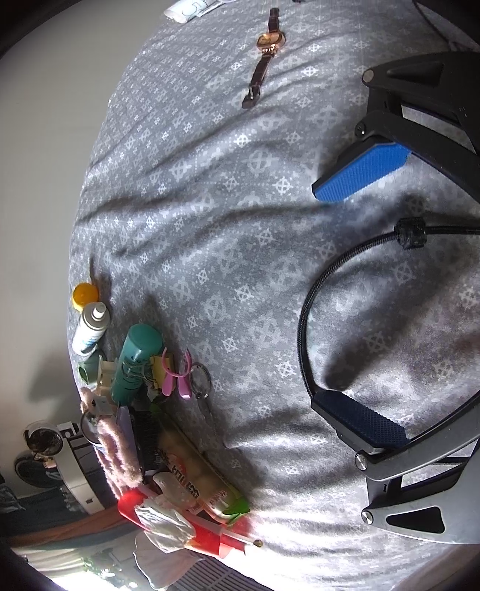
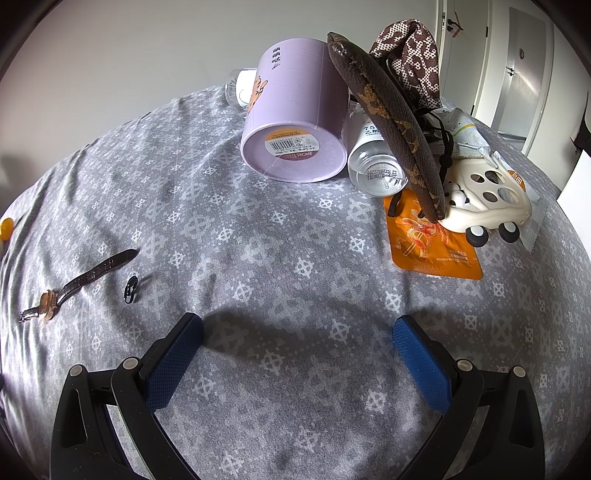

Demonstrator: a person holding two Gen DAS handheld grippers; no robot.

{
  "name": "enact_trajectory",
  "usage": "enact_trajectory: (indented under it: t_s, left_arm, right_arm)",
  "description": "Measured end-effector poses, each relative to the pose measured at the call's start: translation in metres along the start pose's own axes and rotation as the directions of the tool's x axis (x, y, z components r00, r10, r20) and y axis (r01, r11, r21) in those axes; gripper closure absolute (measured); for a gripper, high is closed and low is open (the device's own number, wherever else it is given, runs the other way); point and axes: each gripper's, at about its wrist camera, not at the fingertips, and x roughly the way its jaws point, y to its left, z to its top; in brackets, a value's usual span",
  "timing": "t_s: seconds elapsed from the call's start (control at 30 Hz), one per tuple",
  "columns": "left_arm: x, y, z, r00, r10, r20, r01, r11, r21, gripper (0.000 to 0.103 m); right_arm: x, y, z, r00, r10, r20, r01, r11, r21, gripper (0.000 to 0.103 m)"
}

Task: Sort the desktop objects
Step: 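Move the left tool over the pile beside the red flag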

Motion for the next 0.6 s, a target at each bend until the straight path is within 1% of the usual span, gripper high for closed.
enact_trajectory:
  t_s: [0.07,0.17,0.2,0.3,0.37,0.4,0.43,0.47,0.5,0.6]
  left_arm:
    - [-0.007,-0.003,0.004,1.0,-0.016,0.012,0.016,1.0,0.02,0.0]
    - [-0.032,-0.007,0.015,0.995,-0.059,0.075,0.055,0.997,0.053,0.0]
    - [-0.046,-0.006,0.022,0.99,-0.098,0.106,0.092,0.994,0.061,0.0]
    - [-0.071,0.005,0.044,0.974,-0.169,0.151,0.159,0.985,0.072,0.0]
    - [-0.082,0.016,0.061,0.964,-0.199,0.177,0.19,0.98,0.068,0.0]
    - [-0.09,0.027,0.072,0.956,-0.211,0.203,0.203,0.977,0.059,0.0]
    - [-0.094,0.036,0.081,0.953,-0.21,0.218,0.205,0.978,0.048,0.0]
    - [-0.094,0.043,0.089,0.953,-0.203,0.224,0.2,0.979,0.035,0.0]
    - [-0.094,0.057,0.101,0.957,-0.19,0.219,0.194,0.981,0.003,0.0]
    - [-0.083,0.084,0.119,0.968,-0.187,0.17,0.202,0.977,-0.073,0.0]
  right_arm:
    - [0.0,0.0,0.0,1.0,0.0,0.0,0.0,1.0,0.0,0.0]
    - [0.0,0.0,0.0,1.0,-0.001,-0.001,0.001,1.0,-0.001,0.0]
    - [0.0,0.0,0.0,1.0,-0.001,-0.001,0.001,1.0,-0.001,0.0]
    - [-0.001,-0.002,0.0,1.0,-0.005,-0.003,0.005,1.0,-0.004,0.0]
    - [-0.001,-0.001,0.001,1.0,-0.012,-0.006,0.012,1.0,-0.007,0.0]
    - [-0.001,0.0,0.001,1.0,-0.015,-0.008,0.015,1.0,-0.009,0.0]
    - [-0.001,-0.001,0.002,1.0,-0.017,-0.01,0.017,1.0,-0.007,0.0]
    - [-0.001,-0.001,0.002,1.0,-0.016,-0.009,0.016,1.0,-0.006,0.0]
    - [-0.002,-0.002,0.002,1.0,-0.015,-0.009,0.015,1.0,-0.005,0.0]
    - [-0.001,-0.001,0.003,1.0,-0.015,-0.011,0.015,1.0,-0.005,0.0]
